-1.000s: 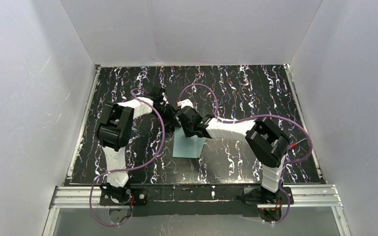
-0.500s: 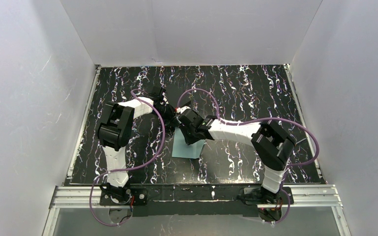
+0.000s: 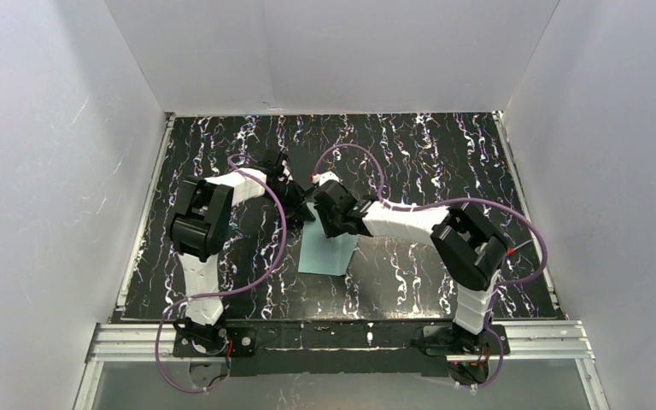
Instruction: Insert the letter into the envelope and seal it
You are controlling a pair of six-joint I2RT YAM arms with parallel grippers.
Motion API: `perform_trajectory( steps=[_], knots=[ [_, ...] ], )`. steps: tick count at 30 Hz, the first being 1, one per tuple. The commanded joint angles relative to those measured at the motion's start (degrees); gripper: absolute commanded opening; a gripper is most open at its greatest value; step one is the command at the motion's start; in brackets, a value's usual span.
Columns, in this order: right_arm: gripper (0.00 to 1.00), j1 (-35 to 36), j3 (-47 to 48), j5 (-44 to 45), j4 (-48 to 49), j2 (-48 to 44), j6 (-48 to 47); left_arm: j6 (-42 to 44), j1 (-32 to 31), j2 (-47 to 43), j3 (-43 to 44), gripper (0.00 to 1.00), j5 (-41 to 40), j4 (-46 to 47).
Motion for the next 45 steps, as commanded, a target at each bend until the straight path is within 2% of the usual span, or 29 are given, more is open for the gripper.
perform_trajectory(
  steps=[1, 5, 12, 27, 32, 38, 45],
  knots=[
    [0.01, -2.49, 0.46, 2.18, -5.07, 5.02, -3.14, 2.6, -1.28, 5.42, -2.6, 0.0, -7.64, -3.91],
    [0.01, -2.45, 2.34, -3.14, -6.1, 4.59, -4.81, 2.56, -1.3, 5.38, -2.26, 0.0, -7.26, -3.91],
    [0.01, -2.13, -0.2, -13.45, -7.21, 1.68, -10.91, 1.31, -1.3, 5.85, -1.97, 0.0, -7.1, -3.79],
    [0.01, -0.1, -4.78, -20.86, -4.78, -1.85, -12.22, 0.93, -1.28, 6.54, -0.53, 0.0, -7.32, -4.96],
    [0.01, 0.14, -4.59, -15.87, -5.07, -1.63, -11.04, 1.29, -1.28, 6.16, -0.86, 0.0, -7.23, -5.04],
    [0.01, -0.28, -1.81, -0.52, -8.15, 0.76, -7.55, 1.88, -1.3, 6.36, -0.72, 0.0, -6.45, -5.16],
    [0.01, -1.15, -1.67, 1.48, -4.76, 2.62, -5.88, 2.74, -1.33, 5.93, -0.46, 0.0, -5.93, -5.45]
  ],
)
